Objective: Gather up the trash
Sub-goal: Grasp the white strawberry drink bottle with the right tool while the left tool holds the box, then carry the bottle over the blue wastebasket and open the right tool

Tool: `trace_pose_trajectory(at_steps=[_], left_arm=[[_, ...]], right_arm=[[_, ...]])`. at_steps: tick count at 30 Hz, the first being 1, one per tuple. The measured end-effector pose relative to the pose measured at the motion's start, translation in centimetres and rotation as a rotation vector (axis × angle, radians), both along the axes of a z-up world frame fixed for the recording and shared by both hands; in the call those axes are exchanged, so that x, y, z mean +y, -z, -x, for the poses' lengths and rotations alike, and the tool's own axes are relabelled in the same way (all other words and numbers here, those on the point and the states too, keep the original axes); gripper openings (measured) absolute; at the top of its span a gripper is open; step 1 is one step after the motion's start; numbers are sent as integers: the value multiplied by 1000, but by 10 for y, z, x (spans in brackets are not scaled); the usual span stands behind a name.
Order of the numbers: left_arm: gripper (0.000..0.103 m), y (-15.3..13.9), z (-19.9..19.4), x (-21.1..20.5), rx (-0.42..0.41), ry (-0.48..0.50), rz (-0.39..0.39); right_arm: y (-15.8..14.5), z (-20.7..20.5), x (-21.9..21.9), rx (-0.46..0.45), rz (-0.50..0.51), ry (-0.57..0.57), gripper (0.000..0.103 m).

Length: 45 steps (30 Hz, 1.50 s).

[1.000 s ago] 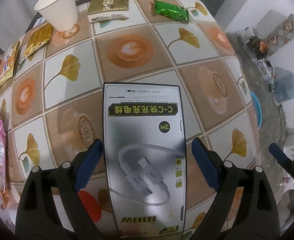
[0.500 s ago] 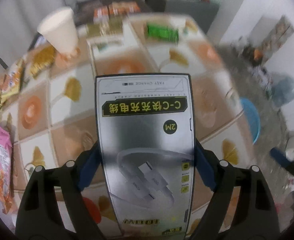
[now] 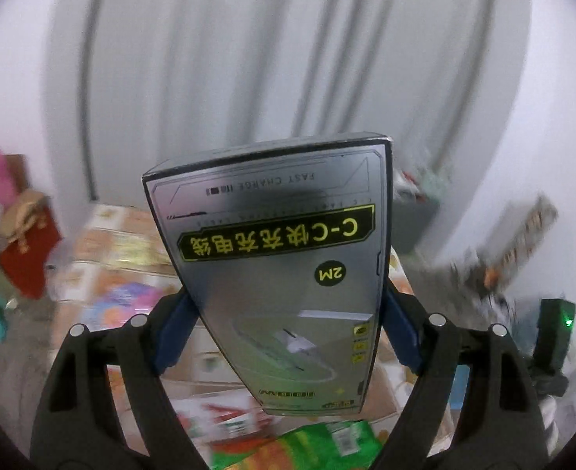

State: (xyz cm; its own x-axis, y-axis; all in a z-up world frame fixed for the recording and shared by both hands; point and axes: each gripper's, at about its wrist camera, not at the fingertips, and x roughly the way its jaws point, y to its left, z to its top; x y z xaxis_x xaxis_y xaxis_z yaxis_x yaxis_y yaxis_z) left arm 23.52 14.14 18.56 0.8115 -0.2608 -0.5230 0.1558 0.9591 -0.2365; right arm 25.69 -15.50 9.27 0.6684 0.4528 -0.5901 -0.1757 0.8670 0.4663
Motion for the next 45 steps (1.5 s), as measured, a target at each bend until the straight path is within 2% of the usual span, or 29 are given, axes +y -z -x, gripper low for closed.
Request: trace_pose_trajectory(at_steps=[1,3,7,12,15,18,25,30,34,35,36,38,45], left_arm=[[80,-6,13,16,-13,-39,11],[80,-9,36,44,-18,-103,34],[80,7,80,84,16,-218,69],[80,36,123,112,73,-317,103],[80,49,139,124,93,-366,136],[80,57,157,132,110,-402,160],[80,63,184,139,125,-432,194],[80,71,172,147,114,-430,194],[80,72,166,148,101,-419,184],[80,74,164,151,100,-417,185],[80,75,163,151,98,-414,188],[80,75,162,149,94,-409,191],[80,61,159,137,60,-382,174]], right_arm=[[-4,-14,23,-12,-8,-144,95],[-5,-32,54,-13,18,-278,95],[8,-65,146,6,180,-580,95],[34,-73,251,-1,410,-897,95],[56,-72,288,1,564,-995,95],[74,-78,307,32,651,-1005,95],[94,-89,328,87,677,-994,95],[104,-97,327,115,684,-966,81],[117,-98,322,127,740,-949,79],[119,-99,320,133,731,-950,74],[119,-101,317,136,724,-934,69],[116,-106,312,123,718,-894,68],[71,-125,261,26,567,-684,67]])
